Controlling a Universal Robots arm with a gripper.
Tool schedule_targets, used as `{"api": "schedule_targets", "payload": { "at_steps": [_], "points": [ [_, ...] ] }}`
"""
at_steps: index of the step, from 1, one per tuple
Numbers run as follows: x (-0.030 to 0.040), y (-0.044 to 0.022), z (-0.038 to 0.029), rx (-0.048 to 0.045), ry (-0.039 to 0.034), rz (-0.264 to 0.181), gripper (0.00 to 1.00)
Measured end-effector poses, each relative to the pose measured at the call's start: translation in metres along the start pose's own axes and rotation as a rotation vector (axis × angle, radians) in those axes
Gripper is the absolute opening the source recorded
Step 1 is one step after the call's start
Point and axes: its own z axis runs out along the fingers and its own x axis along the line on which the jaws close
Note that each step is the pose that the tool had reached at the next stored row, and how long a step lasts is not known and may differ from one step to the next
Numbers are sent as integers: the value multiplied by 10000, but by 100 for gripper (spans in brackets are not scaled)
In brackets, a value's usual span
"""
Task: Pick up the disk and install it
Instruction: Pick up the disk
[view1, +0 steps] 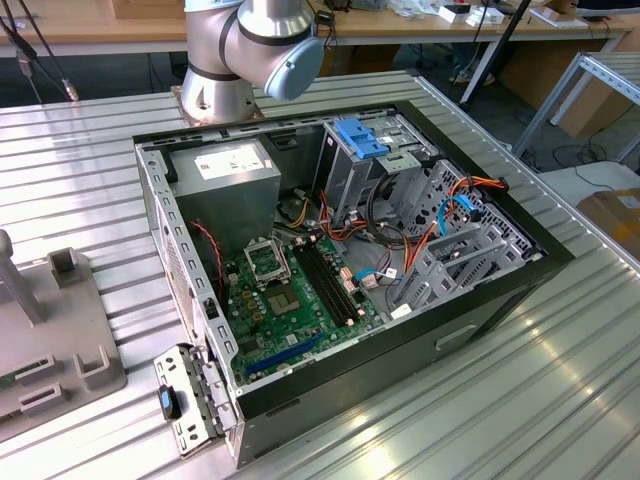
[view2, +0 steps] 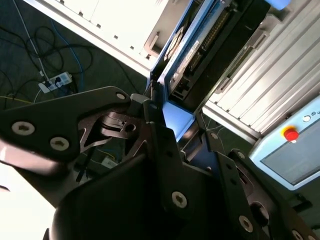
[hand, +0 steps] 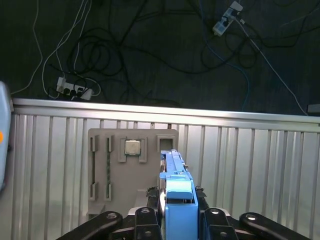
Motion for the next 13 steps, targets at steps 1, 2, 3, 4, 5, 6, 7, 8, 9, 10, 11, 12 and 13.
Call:
{"api": "schedule_targets", "payload": {
  "at_steps": [1,2,3,4,5,6,7,8,9,10,11,12,13],
  "points": [
    [0,0,-22,1,0,0,37],
    [0,0,-54,1,0,0,37],
    [-1,0,-78,1,-1,0,37],
    [-1,0,-119,1,0,0,37],
    [-1,0,-141,0,0,0,37],
    [-1,0,-174,1,0,0,37],
    [-2,0,-196,1,-1,-1,37],
    [-2,0,-208,1,-1,-1,37],
    [-2,0,-217,1,-1,0,37],
    [-2,0,-217,2,-2,0,37],
    [-2,0,-218,2,-2,0,37],
    [-2,0,-219,1,-1,0,37],
    [-2,0,-219,1,-2,0,37]
  ]
}}
